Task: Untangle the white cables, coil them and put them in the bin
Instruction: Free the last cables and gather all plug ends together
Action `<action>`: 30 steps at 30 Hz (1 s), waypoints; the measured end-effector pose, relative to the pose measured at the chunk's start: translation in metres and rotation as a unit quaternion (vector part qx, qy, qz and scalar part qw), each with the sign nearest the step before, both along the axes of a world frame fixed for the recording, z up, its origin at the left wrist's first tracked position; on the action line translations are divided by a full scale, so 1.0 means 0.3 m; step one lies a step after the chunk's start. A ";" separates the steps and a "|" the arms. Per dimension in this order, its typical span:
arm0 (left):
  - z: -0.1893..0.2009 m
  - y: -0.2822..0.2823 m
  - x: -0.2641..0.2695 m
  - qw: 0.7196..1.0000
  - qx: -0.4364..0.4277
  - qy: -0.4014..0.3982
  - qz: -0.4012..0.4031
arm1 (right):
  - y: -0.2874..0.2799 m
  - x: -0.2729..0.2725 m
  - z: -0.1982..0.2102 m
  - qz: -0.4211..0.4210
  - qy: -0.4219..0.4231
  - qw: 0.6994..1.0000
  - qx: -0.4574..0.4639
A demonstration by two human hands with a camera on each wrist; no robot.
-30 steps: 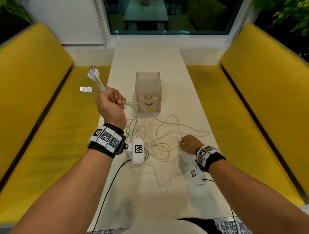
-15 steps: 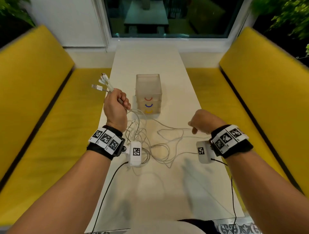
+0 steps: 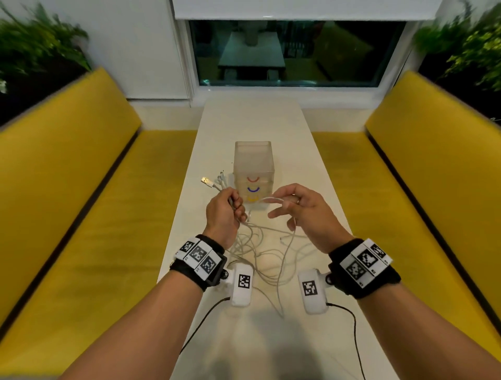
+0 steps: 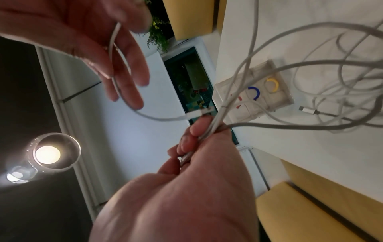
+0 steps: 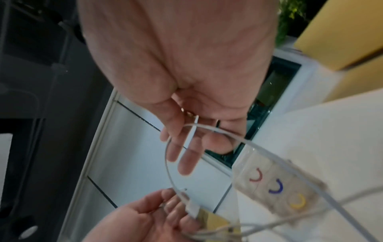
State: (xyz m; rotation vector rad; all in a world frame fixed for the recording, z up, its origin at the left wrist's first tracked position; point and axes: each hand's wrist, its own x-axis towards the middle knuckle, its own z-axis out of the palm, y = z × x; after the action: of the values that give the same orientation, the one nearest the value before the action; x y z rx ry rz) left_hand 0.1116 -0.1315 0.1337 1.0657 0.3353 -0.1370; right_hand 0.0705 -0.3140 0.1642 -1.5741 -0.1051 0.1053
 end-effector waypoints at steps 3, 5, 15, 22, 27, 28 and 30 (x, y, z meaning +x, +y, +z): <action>-0.006 -0.010 -0.009 0.999 -0.032 0.028 0.000 | 0.041 -0.006 -0.001 -0.027 -0.018 0.995 0.096; -0.006 -0.016 -0.014 0.998 -0.042 0.040 0.006 | 0.062 -0.005 0.010 -0.060 -0.032 0.988 0.142; 0.063 -0.080 -0.073 0.993 0.041 -0.095 -0.057 | 0.125 0.001 -0.003 -0.074 -0.087 0.991 0.064; 0.060 -0.134 -0.121 0.985 0.108 -0.134 -0.028 | 0.119 0.004 -0.022 -0.072 -0.072 0.995 -0.017; 0.032 -0.151 -0.124 0.983 0.133 -0.124 -0.006 | 0.114 0.025 -0.021 -0.085 -0.050 0.993 -0.069; 0.029 -0.151 -0.123 0.980 0.154 -0.129 0.002 | 0.117 0.031 -0.013 -0.088 -0.049 0.991 -0.083; 0.047 -0.132 -0.103 0.974 0.176 -0.136 0.035 | 0.117 0.035 0.005 -0.084 -0.034 0.989 -0.119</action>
State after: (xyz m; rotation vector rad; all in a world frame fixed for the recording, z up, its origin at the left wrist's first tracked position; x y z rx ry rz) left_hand 0.0807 -0.1711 0.1477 1.4024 0.1497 0.1365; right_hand 0.0811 -0.2789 0.1658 -1.8186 -0.0137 -0.0713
